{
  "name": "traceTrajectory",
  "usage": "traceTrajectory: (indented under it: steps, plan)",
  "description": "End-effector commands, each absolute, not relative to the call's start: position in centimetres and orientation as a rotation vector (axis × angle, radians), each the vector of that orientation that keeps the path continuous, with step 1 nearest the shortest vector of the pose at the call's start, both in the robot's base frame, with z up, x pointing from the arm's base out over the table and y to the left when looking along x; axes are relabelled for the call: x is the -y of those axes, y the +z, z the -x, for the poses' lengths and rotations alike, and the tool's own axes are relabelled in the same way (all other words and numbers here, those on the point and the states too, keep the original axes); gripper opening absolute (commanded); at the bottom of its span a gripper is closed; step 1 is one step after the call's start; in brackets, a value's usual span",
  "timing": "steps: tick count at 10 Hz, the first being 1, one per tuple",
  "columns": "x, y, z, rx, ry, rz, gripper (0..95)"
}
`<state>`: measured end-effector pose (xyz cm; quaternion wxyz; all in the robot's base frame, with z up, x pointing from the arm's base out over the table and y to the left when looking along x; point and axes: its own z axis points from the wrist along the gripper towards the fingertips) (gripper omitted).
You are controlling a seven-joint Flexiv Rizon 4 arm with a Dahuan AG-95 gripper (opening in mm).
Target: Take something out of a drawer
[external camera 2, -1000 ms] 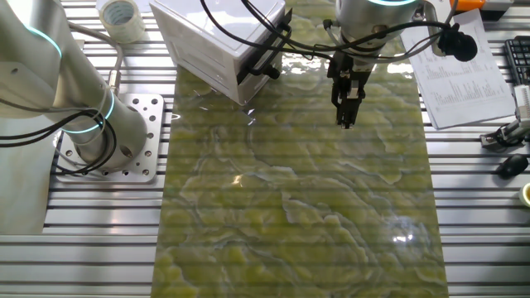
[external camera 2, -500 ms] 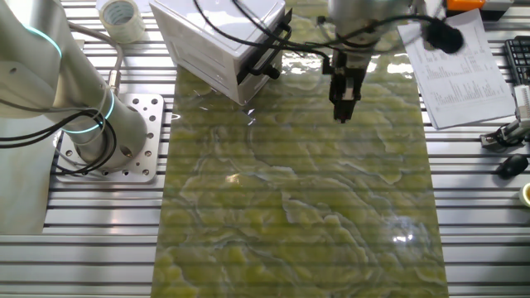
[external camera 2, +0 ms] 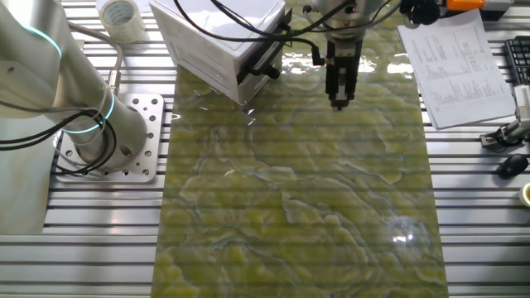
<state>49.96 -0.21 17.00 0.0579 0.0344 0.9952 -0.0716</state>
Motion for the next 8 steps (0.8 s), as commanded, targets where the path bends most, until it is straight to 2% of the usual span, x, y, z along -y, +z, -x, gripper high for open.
traceTrajectory:
  steps: [1,8]
  plan:
    - [0.13,17.06,-49.94,-3.034,-0.174,-0.137,0.0]
    - [0.57,17.46,-49.84,-3.047,-0.085,-0.072,0.0]
